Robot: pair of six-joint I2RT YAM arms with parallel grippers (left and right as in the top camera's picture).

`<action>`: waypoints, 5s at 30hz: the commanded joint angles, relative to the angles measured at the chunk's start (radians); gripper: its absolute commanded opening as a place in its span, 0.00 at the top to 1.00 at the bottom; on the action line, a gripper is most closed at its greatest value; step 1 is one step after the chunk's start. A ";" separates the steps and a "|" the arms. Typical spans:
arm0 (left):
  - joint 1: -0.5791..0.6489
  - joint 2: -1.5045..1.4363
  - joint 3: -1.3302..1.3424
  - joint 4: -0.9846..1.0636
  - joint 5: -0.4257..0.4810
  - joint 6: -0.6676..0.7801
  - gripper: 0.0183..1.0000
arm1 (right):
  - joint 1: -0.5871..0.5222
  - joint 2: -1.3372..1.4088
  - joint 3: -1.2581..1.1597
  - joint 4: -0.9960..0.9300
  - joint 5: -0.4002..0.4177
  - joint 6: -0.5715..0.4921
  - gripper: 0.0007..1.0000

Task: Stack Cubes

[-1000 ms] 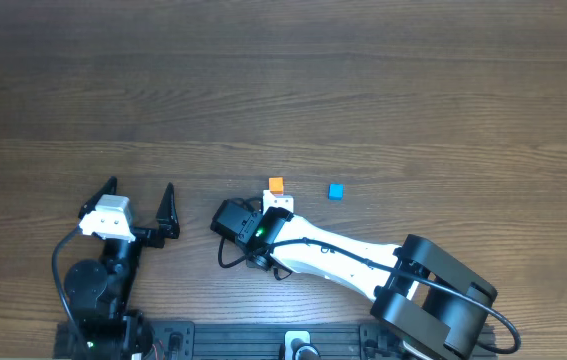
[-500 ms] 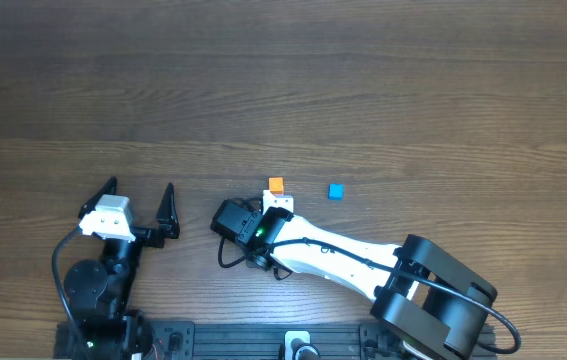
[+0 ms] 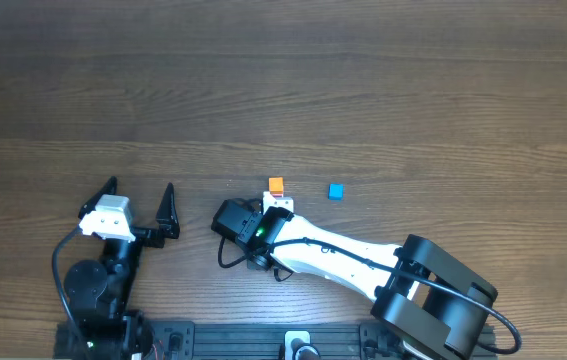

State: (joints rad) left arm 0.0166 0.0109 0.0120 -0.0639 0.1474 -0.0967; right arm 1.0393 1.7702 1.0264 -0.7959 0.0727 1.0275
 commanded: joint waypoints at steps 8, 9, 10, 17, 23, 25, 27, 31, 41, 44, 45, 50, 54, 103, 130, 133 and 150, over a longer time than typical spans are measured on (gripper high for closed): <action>0.006 -0.008 -0.006 0.001 0.013 0.014 0.00 | -0.035 -0.010 0.006 -0.012 -0.065 -0.037 0.81; 0.006 -0.008 -0.006 0.001 0.013 0.014 0.00 | -0.039 -0.013 0.010 -0.012 -0.072 -0.042 0.80; 0.006 -0.008 -0.006 0.001 0.013 0.014 0.00 | -0.044 -0.020 0.014 -0.014 -0.083 -0.048 0.81; 0.006 -0.008 -0.006 0.001 0.013 0.014 0.00 | -0.078 -0.071 0.066 -0.092 -0.082 -0.092 0.82; 0.006 -0.008 -0.006 0.001 0.013 0.014 0.00 | -0.105 -0.084 0.180 -0.211 -0.042 -0.151 0.82; 0.006 -0.008 -0.006 0.001 0.013 0.014 0.00 | -0.114 -0.084 0.226 -0.249 -0.016 -0.171 0.82; 0.006 -0.008 -0.006 0.001 0.013 0.014 0.00 | -0.126 -0.084 0.270 -0.283 0.004 -0.190 0.82; 0.006 -0.008 -0.006 0.001 0.013 0.014 0.00 | -0.167 -0.083 0.349 -0.330 0.015 -0.252 0.82; 0.006 -0.008 -0.006 0.001 0.013 0.014 0.00 | -0.275 -0.047 0.472 -0.356 0.033 -0.392 0.82; 0.006 -0.008 -0.006 0.001 0.013 0.014 0.00 | -0.290 -0.004 0.526 -0.369 0.034 -0.427 0.82; 0.006 -0.008 -0.006 0.001 0.013 0.014 0.00 | -0.295 0.013 0.547 -0.373 0.033 -0.441 0.82; 0.006 -0.008 -0.006 0.001 0.013 0.014 0.00 | -0.313 0.097 0.624 -0.412 0.033 -0.460 0.82; 0.006 -0.008 -0.006 0.001 0.013 0.014 0.00 | -0.321 0.129 0.626 -0.420 0.033 -0.460 0.82; 0.006 -0.008 -0.006 0.001 0.013 0.014 0.00 | -0.285 0.182 0.594 -0.364 -0.040 -0.438 0.82; 0.006 -0.008 -0.006 0.001 0.013 0.014 0.00 | -0.286 0.183 0.564 -0.349 0.003 -0.396 0.80; 0.006 -0.008 -0.006 0.001 0.013 0.014 0.00 | -0.286 0.183 0.555 -0.343 0.003 -0.394 0.80; 0.006 -0.008 -0.006 0.001 0.013 0.014 0.00 | -0.286 0.183 0.549 -0.321 0.002 -0.393 0.64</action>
State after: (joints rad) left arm 0.0166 0.0109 0.0120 -0.0639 0.1474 -0.0967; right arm 0.7517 1.9446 1.5852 -1.1206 0.0601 0.6289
